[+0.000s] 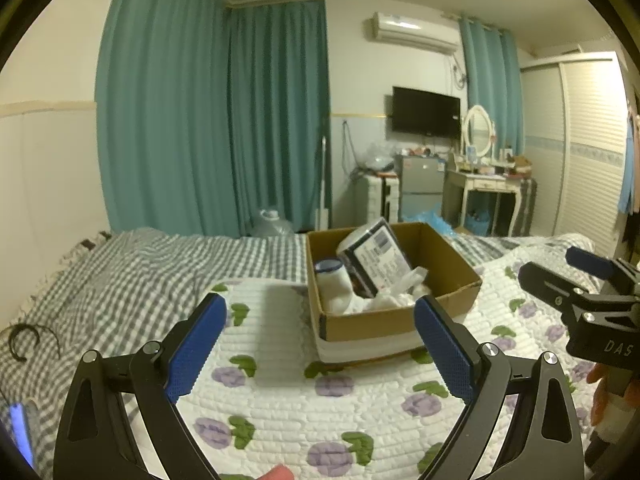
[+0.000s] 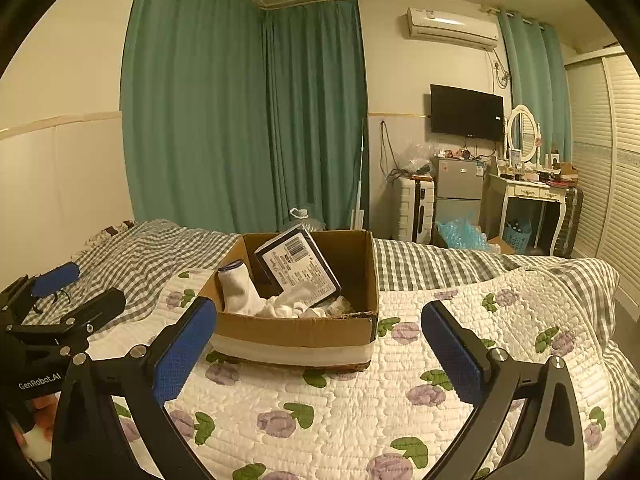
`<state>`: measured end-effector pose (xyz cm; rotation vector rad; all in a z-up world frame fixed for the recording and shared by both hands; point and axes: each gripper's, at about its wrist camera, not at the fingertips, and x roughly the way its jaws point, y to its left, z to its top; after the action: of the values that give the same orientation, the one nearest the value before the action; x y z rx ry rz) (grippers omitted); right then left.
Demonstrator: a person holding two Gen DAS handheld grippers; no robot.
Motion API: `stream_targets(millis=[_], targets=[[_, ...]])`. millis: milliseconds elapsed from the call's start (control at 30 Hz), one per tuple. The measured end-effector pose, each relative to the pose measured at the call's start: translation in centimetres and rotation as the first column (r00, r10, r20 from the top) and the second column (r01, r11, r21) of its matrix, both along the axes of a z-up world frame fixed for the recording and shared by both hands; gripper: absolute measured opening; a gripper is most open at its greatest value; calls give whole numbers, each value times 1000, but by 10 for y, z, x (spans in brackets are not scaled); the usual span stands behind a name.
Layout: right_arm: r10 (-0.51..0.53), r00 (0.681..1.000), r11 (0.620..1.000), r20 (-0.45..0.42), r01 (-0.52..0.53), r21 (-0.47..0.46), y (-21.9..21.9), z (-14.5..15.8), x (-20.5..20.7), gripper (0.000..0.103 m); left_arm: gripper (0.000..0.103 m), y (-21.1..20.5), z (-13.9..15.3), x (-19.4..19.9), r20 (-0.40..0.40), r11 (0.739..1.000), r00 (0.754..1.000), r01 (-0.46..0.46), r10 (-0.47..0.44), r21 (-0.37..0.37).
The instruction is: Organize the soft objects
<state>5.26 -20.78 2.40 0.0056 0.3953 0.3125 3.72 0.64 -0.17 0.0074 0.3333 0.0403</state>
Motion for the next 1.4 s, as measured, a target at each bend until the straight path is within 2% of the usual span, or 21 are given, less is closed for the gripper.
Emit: stream_targets(millis=[1400], targets=[[-13,999,1000,-37,12,-2,3,-10,6,103,96,5,-1,2,-18,1000,1000,-2,2,-5]])
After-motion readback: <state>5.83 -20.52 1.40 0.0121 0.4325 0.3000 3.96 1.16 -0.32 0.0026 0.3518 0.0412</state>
